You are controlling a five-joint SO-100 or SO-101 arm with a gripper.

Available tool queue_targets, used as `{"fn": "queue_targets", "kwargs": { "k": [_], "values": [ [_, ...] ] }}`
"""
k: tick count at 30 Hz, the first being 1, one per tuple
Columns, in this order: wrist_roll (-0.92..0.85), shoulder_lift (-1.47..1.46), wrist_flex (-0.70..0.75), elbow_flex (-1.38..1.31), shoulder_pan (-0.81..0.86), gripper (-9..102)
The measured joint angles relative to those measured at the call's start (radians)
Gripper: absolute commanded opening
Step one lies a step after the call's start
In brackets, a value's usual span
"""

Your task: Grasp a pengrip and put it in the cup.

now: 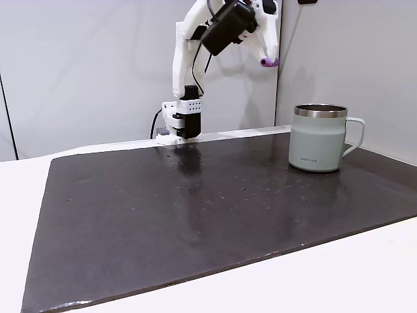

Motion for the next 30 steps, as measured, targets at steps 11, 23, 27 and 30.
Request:
{"fn": "queue_targets", "kwargs": {
  "k": [11, 23, 27, 30],
  "values": [
    [0.061, -0.239, 0.002, -0.173, -0.178, 0],
    [0.061, -0.362, 0.002, -0.319, -0.238, 4],
    [0.061, -0.362, 0.002, -0.319, -0.238, 28],
    [0.061, -0.362, 0.002, -0.319, -0.232, 37]
  ]
}}
